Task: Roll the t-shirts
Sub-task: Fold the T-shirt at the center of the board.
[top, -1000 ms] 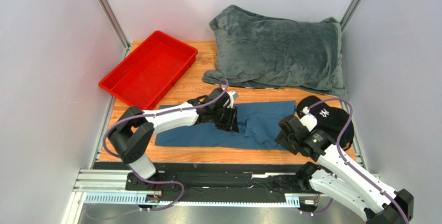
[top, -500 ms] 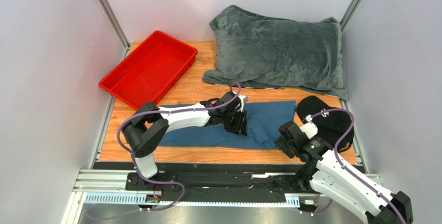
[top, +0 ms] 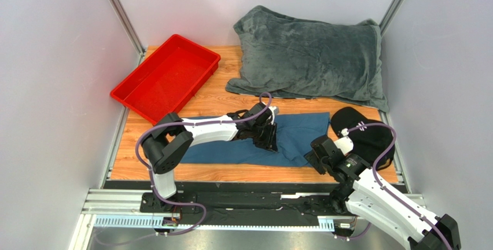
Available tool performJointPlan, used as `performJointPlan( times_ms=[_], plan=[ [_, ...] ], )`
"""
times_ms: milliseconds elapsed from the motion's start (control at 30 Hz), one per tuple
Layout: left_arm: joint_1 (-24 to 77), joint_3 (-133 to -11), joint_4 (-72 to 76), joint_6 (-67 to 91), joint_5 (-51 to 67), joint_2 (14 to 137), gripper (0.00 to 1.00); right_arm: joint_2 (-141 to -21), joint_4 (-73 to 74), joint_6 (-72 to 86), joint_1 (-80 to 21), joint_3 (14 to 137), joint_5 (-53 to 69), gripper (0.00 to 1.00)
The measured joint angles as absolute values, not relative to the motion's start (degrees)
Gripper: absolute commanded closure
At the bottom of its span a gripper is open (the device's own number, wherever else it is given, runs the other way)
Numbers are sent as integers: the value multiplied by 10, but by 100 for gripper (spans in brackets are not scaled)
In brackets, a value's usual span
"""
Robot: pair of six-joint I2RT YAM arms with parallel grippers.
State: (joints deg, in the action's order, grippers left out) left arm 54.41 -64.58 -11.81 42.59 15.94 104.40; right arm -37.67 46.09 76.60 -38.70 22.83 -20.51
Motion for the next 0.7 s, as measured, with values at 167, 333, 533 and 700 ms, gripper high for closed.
performJointPlan(
  times_ms=[167,333,533,700],
  plan=[
    [544,-646,-117,430,160,1044,82,-378,453,772,-387,222,-205,64],
    [545,-646,-117,432,160,1044,89,-384,449,778,-387,221,-205,87],
    [547,-646,-118,432,159,1044,94,-386,452,779,-387,226,-213,100],
    [547,-646,-122,432,158,1044,100,-386,471,767,-387,261,-228,100]
  ],
)
